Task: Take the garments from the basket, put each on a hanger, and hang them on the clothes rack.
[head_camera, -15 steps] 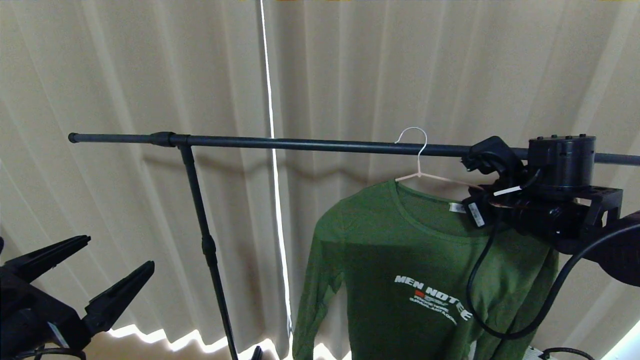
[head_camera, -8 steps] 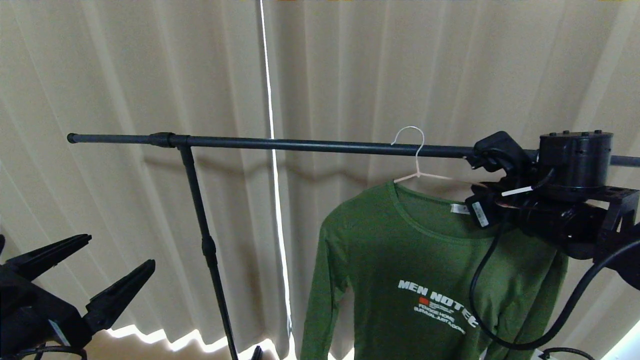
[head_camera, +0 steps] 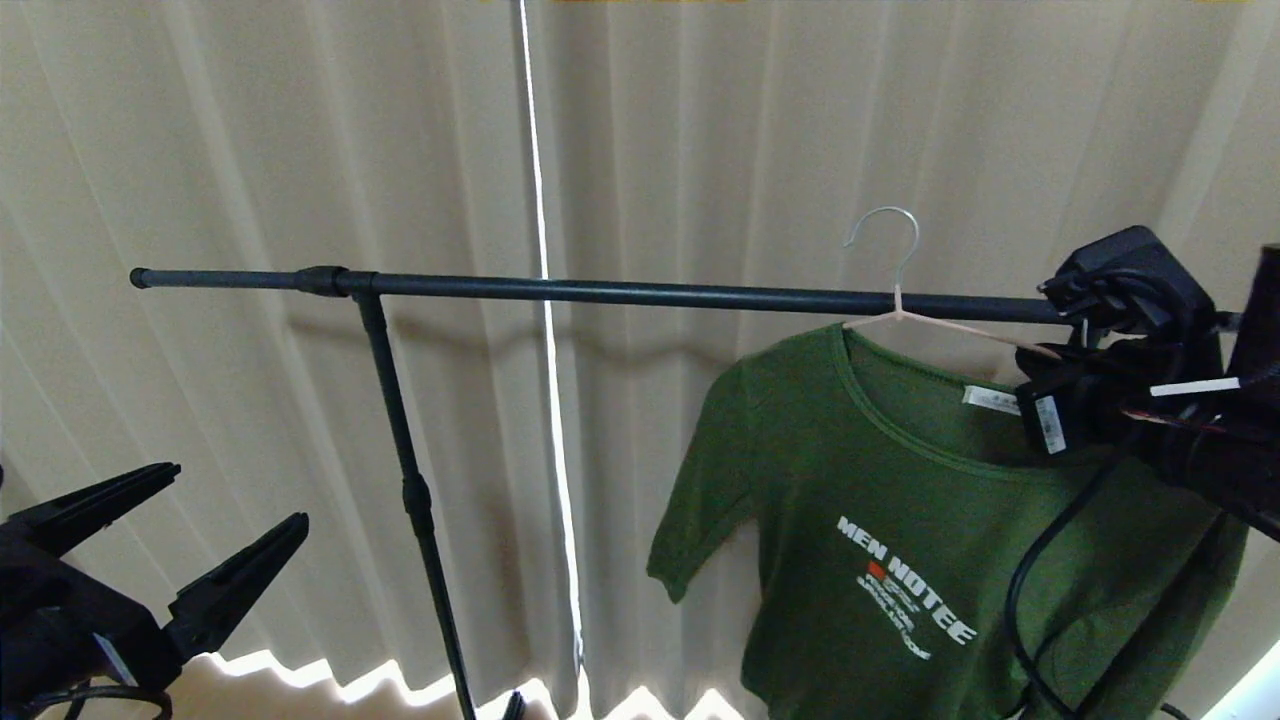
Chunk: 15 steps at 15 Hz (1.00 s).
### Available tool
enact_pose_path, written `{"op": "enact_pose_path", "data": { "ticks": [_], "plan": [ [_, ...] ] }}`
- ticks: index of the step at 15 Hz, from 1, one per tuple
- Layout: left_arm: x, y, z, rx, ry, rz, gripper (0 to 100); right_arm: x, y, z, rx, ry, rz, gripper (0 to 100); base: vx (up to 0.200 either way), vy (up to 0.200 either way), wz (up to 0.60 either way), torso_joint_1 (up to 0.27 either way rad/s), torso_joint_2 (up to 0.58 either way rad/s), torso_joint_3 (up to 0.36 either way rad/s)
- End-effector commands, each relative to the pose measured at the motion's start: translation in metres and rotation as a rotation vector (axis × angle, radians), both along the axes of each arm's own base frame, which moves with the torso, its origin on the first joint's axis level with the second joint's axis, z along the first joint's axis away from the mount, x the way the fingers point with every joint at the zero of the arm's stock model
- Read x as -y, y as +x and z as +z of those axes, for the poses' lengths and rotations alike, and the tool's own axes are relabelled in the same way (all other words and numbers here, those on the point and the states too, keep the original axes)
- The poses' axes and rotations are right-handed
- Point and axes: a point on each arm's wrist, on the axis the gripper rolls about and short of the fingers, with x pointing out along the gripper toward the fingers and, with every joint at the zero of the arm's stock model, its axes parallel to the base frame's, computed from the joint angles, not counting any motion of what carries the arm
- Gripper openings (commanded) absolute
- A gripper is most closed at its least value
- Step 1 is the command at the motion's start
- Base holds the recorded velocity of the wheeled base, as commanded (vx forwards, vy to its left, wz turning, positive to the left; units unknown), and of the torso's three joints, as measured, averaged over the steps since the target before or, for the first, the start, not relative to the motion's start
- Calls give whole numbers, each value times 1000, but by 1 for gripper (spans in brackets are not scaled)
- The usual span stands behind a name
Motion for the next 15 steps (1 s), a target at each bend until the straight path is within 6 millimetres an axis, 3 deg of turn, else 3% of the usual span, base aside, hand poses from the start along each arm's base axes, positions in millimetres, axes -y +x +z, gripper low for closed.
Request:
{"op": "enact_pose_path", "data": {
  "ticks": [1,9,15],
  "plan": [
    [0,0,0,0,-1,0,100,8,-21,9,46,17,1,0,0,0,0,0,0,0],
    [0,-1,1,7,1,-2,100,10,-27,10,55,20,-1,0,0,175,0,6,2,2],
    [0,-2,0,11,4,-2,100,12,-26,8,48,17,-10,0,0,0,0,0,0,0]
  ]
}}
